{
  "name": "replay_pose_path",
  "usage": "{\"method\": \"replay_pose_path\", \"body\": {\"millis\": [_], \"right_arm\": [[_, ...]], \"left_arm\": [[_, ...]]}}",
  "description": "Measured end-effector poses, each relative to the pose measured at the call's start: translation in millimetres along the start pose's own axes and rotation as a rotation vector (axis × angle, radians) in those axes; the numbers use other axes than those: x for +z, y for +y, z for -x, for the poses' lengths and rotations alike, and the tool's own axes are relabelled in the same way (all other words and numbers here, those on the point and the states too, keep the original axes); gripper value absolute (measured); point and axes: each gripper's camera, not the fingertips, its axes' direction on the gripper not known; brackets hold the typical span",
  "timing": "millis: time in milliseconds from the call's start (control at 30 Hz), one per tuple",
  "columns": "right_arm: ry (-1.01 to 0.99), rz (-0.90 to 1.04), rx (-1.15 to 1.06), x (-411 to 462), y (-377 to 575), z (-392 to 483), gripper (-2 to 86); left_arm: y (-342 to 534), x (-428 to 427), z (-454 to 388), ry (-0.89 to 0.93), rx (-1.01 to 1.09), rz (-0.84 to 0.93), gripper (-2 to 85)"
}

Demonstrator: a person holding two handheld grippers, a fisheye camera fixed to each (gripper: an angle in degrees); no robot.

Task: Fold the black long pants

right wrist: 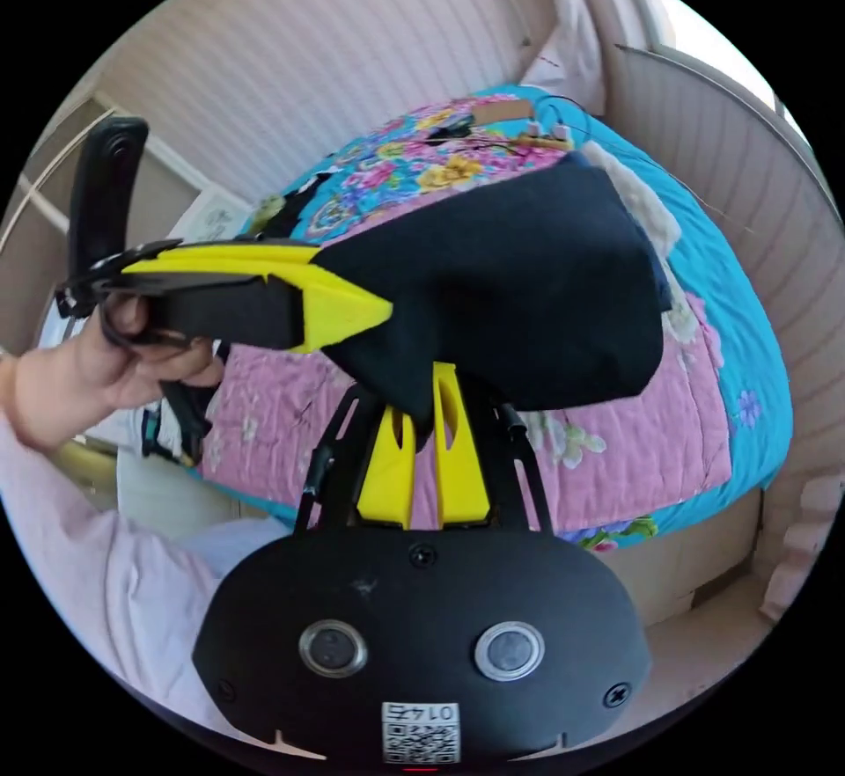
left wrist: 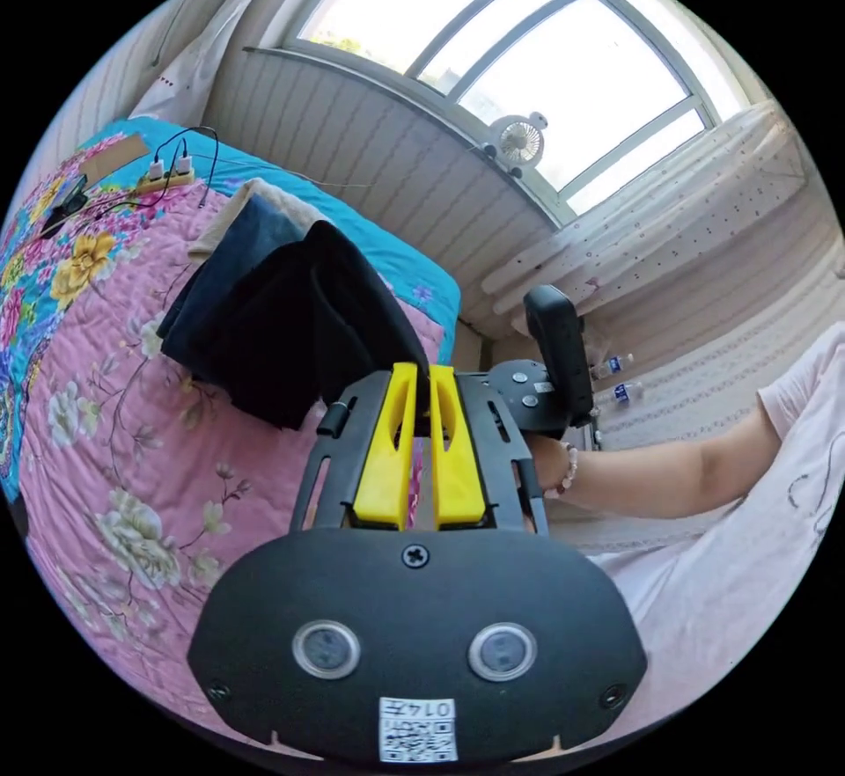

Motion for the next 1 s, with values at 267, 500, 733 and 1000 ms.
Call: {"method": "replay_pose_path", "body": {"millis": [267,500,733,1000], "right_arm": [[-0.225,0.095,-0.321,-53.2,19.0,121.5,1.7],[-0.448,0.003,-0.545,-22.1,-26.5,274.9,0.9],[-0.808,0.020,-0.830,4.2,-61.8,431.6,0.0],[-0.623,0.267,-0.826,75.1,-80.6,429.9,-0.1]], "left_arm": [[135.0,-175.7,-40.4,0.140,-0.048,-0.220,-0.1],[277.0,-389.2,-47.4,-0.088,-0.107,-0.424,-0.2],[434.0,-580.4,-88.6,-0.356,-0.188,-0.608,0.1],[497.4,-561.2,-50.3,-0.352,-0.387,-0.642,2.1]]}}
